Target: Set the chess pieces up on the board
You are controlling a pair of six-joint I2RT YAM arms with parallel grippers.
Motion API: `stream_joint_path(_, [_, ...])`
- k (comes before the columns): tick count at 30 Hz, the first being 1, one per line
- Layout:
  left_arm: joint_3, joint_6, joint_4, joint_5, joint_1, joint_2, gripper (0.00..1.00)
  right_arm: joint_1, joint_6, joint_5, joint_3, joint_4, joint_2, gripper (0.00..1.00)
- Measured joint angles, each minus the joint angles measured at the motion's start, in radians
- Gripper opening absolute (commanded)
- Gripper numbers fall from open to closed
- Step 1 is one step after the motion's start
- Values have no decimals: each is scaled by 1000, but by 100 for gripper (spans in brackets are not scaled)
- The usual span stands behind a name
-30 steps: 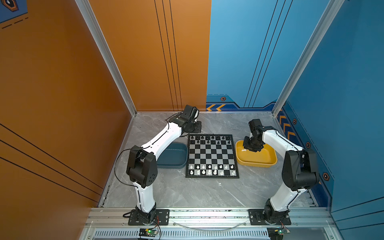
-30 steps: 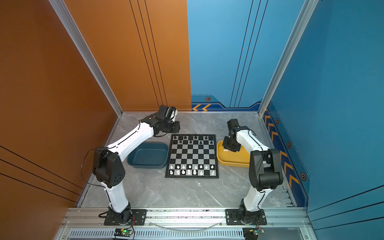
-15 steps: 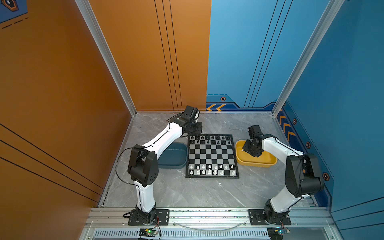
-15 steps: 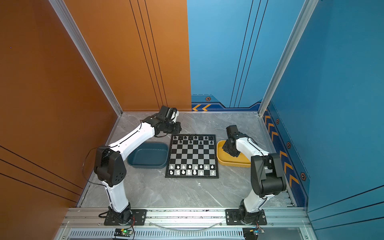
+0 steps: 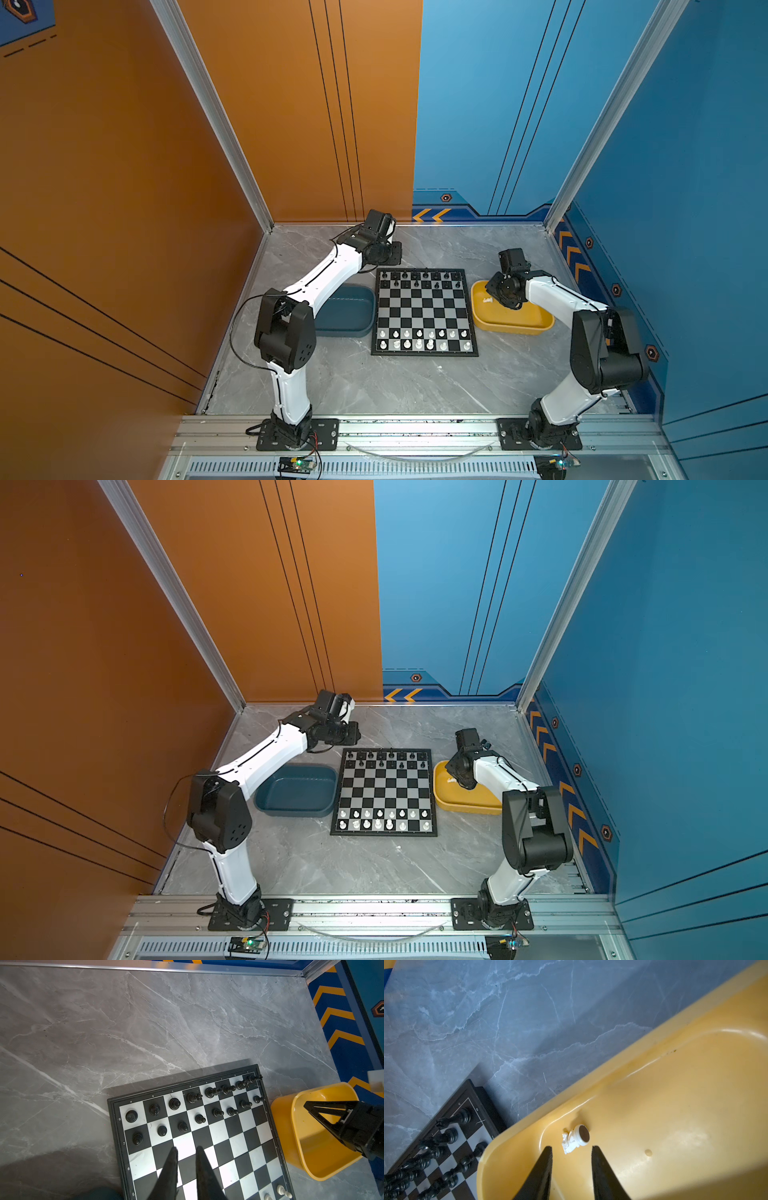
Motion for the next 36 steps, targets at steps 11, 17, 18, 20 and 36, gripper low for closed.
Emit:
stream_joint_path(11, [-8, -1, 10, 11, 0, 0, 19, 3, 42, -1, -12, -10, 0, 37])
stream_joint_path(17, [-26, -4, 18, 14, 3, 0, 19, 5, 55, -10, -30, -11, 0, 37])
stream_joint_path(18, [-27, -5, 18, 15, 4, 0, 19, 6, 58, -15, -32, -11, 0, 37])
stream_joint_path(20, [-29, -5, 18, 15, 5, 0, 19, 10, 64, -17, -36, -10, 0, 37])
stream_joint_path(36, [-34, -8, 21, 15, 10, 0, 19, 15, 72, -45, -42, -5, 67, 37])
